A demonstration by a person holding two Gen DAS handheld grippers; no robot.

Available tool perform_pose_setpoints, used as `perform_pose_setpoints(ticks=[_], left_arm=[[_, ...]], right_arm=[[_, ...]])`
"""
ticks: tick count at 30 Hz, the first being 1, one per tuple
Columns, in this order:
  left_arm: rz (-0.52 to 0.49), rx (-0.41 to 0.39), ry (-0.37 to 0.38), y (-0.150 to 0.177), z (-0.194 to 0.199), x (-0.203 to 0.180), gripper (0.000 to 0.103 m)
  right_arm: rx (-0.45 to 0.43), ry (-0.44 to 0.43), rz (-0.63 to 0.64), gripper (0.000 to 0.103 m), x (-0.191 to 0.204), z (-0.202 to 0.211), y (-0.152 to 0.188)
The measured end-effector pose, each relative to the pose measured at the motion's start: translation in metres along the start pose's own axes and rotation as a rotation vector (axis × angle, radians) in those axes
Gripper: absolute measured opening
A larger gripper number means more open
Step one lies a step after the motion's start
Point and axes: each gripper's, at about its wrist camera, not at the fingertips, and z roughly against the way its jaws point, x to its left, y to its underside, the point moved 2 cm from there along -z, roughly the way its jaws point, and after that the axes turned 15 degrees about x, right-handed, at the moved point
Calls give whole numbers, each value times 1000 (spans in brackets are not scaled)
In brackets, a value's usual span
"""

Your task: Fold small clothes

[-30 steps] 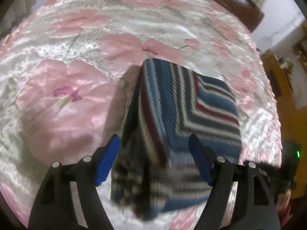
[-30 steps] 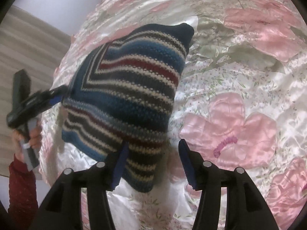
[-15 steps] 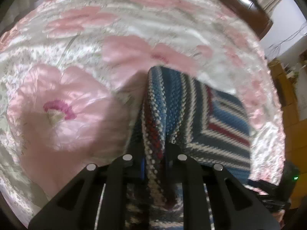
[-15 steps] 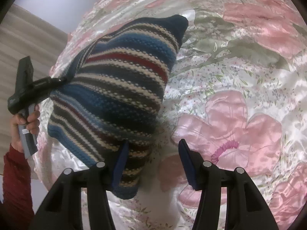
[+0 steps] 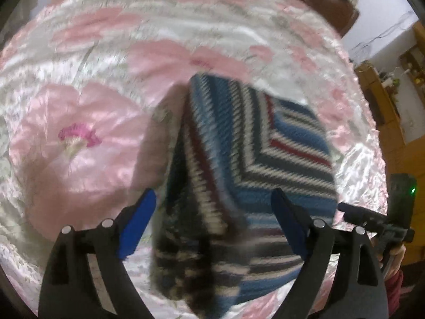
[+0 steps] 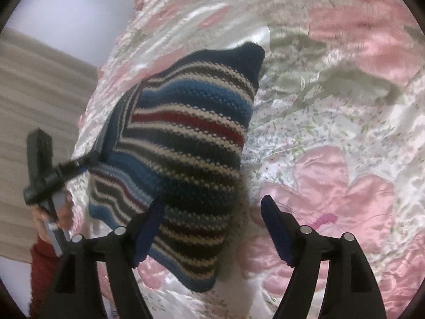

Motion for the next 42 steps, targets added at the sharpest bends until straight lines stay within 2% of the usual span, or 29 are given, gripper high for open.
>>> perform_pose_setpoints(ticks=[2,5,9,10,11,13,14,16,17,20,23,27,33,38,42], left_arm=[[24,18,40,-3,-12,6,88],[39,77,87,-7,-34,7,88],[46,90,90,-10,-52,4,88],[47,93,99,-9,-52,4,86],[39,99,106,-9,-52,4,77],[24,100,104,-7,-49,6,66],[21,101,109,-6,-48,7,60],[22,97,129,-4,-45,8,48],[17,91,129,-4,-44,7,43],[-16,48,97,3,-35,-6,38],[-25,20,132,12,-27,-18,36],[-56,1,163,30,-22,-51,36],[-127,-41,215,66,-23,-135,35],[-188,-64,236,101,-38,-197,36],[-177,-42,237,122,-76,-227,36]], right_arm=[[10,-6,-2,76,0,-8,-7],[21,-40,-6,83,-1,-19,-19],[39,-112,-38,88,-7,-36,-33],[49,-136,-52,88,-10,-42,-36],[59,-163,-64,88,-12,-47,-37],[67,-222,-62,77,-13,-51,-36],[61,-220,-58,76,-12,-51,-34],[51,-200,-34,64,-8,-49,-32],[46,-198,-31,61,-6,-47,-31],[30,-217,-25,51,-4,-37,-26],[14,-210,10,47,-2,-20,-16],[-7,-152,68,47,-7,12,1],[-44,-80,100,46,-37,70,39],[-71,-25,114,46,-83,120,85],[-41,-12,53,47,-134,122,104]])
